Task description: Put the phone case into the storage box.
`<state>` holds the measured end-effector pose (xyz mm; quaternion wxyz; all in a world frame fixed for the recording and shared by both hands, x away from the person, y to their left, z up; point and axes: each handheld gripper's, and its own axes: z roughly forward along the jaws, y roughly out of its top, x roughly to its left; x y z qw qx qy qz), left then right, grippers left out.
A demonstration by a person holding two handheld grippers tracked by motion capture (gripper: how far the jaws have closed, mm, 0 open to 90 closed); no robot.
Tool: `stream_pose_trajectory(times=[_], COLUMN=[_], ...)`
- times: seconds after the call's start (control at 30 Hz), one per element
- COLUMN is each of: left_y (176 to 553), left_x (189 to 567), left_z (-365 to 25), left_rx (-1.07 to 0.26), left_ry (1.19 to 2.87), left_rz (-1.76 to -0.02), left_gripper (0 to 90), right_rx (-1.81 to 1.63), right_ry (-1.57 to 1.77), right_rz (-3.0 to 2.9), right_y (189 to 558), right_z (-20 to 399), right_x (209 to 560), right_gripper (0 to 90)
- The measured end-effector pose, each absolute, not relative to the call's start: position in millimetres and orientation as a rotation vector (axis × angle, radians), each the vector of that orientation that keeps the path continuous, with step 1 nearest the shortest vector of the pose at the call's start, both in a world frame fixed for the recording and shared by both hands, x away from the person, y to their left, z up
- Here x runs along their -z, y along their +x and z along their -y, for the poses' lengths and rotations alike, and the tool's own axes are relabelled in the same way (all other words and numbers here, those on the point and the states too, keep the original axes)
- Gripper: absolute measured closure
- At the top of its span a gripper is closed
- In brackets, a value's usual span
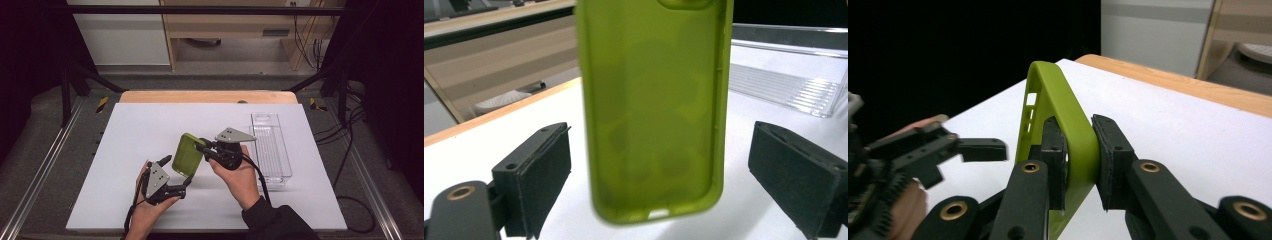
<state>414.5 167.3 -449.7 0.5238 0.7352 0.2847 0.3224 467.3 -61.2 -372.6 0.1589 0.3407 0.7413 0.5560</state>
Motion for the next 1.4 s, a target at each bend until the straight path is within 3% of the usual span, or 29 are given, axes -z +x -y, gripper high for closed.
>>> stream_pose_trajectory(times=[0.73, 1.4], left_y=[420.4, 424.8], left_x=[450.6, 453.2], left_z=[-199.8, -214.4], left_rx=[-0.704, -0.706], left_ry=[1.724, 1.711], left_rz=[-0.722, -0.743], left_gripper=[4.3, 3.5], right_rx=[-1.437, -1.360], right_ry=[0.919, 0.849], right_rz=[-2.088, -2.034], right_y=[510.5, 524.1], right_z=[120.4, 161.8], right_x=[333.5, 281.7], right_gripper=[76.6, 76.6])
